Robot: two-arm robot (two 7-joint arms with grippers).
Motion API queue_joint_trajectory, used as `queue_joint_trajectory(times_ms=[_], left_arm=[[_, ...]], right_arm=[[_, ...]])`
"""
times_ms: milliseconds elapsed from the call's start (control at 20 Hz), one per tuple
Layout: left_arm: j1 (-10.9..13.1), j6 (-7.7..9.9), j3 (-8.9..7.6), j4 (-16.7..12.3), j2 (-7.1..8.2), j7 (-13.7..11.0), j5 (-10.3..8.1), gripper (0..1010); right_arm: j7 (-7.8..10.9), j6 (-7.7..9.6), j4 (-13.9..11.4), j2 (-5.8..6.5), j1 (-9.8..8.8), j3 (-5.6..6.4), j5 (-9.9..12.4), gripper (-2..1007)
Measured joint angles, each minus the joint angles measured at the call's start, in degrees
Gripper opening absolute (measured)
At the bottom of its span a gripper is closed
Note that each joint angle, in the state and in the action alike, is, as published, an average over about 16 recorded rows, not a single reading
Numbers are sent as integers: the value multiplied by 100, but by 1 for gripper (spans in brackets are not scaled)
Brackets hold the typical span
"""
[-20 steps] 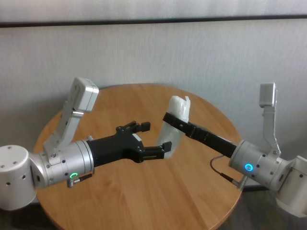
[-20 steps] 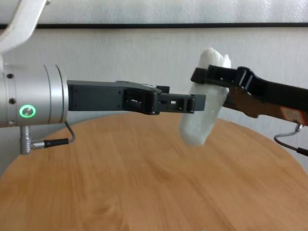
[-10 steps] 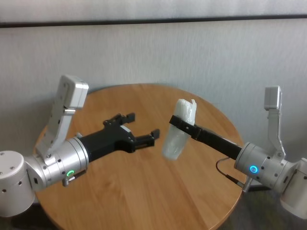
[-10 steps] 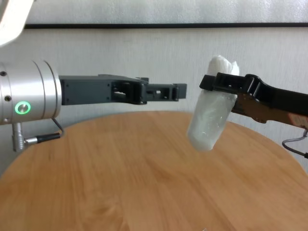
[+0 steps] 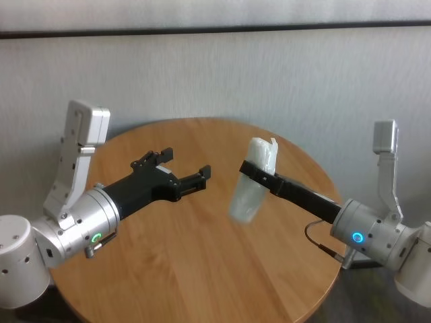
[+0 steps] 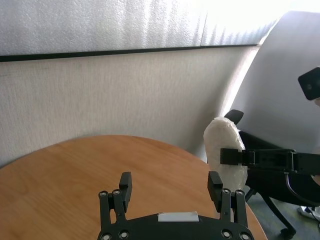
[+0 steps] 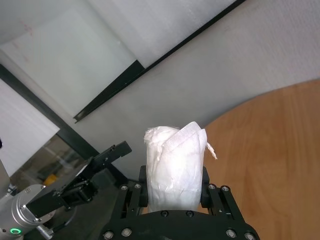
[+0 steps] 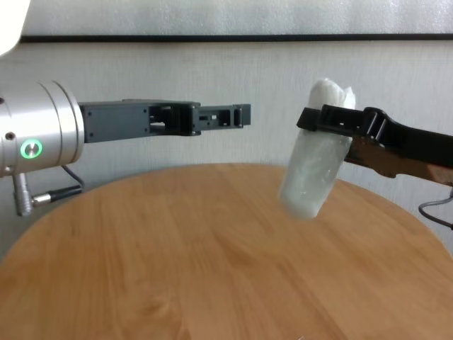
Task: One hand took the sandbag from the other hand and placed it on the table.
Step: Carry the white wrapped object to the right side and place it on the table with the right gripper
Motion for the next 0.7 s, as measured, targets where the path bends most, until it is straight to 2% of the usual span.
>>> queue_joint_trajectory(times_ms=[400, 700], left_arm=[[86, 58, -170, 10, -214, 169, 40, 1000], [135, 124, -274, 16, -334, 263, 68, 1000]], right_arm=[[-18, -80, 4, 5, -27, 91, -177, 543], [-30, -76, 21, -10, -50, 168, -249, 543]])
